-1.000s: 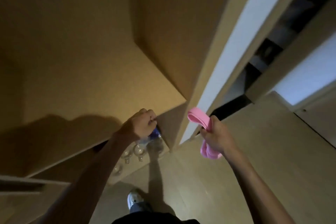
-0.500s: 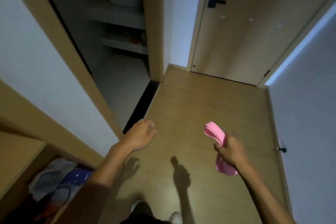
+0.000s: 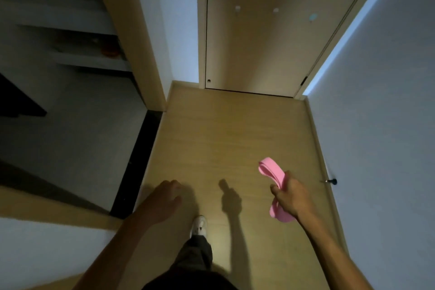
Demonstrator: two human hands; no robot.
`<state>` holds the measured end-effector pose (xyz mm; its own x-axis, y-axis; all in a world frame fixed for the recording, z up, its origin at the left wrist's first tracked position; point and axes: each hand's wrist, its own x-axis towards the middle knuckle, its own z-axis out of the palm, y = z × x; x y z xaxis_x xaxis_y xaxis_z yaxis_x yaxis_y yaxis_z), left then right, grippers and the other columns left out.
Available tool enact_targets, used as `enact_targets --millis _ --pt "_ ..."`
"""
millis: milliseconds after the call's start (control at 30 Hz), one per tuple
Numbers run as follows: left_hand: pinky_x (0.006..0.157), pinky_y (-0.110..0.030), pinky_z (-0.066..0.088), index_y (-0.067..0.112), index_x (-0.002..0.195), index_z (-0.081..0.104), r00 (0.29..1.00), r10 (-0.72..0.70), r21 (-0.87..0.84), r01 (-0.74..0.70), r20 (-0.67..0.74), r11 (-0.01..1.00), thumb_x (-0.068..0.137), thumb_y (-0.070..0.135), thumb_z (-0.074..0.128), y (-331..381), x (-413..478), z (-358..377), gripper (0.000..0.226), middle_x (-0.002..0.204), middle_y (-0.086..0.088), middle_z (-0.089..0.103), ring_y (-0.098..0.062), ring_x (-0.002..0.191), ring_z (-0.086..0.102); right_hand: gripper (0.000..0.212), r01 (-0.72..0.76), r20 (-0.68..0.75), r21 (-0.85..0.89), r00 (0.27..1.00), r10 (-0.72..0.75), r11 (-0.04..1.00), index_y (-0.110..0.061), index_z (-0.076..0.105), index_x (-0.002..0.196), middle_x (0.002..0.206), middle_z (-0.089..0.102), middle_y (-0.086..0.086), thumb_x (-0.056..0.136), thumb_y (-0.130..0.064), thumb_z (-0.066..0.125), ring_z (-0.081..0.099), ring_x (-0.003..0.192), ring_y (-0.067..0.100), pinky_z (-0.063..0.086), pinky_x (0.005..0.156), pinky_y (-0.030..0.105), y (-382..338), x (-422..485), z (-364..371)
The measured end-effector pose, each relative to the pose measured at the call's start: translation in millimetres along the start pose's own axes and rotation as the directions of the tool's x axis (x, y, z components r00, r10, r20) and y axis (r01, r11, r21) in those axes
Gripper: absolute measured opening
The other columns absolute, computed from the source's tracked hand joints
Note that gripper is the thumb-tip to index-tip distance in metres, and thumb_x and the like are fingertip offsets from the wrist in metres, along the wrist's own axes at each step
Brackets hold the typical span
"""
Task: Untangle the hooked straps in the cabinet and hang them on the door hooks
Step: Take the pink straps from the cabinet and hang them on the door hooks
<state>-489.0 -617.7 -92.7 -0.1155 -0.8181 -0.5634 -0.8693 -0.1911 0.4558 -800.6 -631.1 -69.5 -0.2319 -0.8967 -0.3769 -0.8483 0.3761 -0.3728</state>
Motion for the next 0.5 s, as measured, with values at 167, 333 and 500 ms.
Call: enact_targets --millis 167,333,500 --pt "0.107 -0.025 0.03 0.008 0.14 0.034 0.999 -0.019 0.004 0.019 0.037 1.0 0.097 0.023 0.042 8.0 70.2 -30.2 0.047 0.146 -0.011 0.037 -0.023 0.134 0.037 0.031 -0.044 0.045 -0.007 0.998 0.045 0.999 -0.002 0.048 0.11 0.099 0.066 0.019 0.089 -0.023 0.059 0.062 0.077 0.029 0.05 0.064 0.035 -9.0 64.0 -15.8" --pt "0.103 -0.025 0.032 0.006 0.135 0.041 0.998 0.029 0.049 -0.031 0.049 0.998 0.096 0.022 0.044 58.4 143.5 -70.0 0.043 0.14 -0.014 0.042 -0.025 0.131 0.039 0.027 -0.134 0.078 0.017 0.988 0.132 0.991 -0.006 0.047 0.107 0.083 0.06 0.007 0.09 -0.022 0.059 0.06 0.066 0.02 0.044 0.054 0.026 13.2 107.2 -31.7" --pt "0.104 -0.026 0.03 0.004 0.134 0.044 0.992 0.104 0.088 -0.11 0.073 0.99 0.094 0.034 0.032 125.5 220.8 -107.8 0.051 0.141 -0.014 0.042 -0.026 0.131 0.039 0.016 -0.225 0.115 0.066 0.969 0.217 0.972 -0.01 0.045 0.087 0.067 0.055 0.0 0.091 -0.017 0.059 0.057 0.059 0.013 0.046 0.053 0.026 43.0 174.0 -53.2"
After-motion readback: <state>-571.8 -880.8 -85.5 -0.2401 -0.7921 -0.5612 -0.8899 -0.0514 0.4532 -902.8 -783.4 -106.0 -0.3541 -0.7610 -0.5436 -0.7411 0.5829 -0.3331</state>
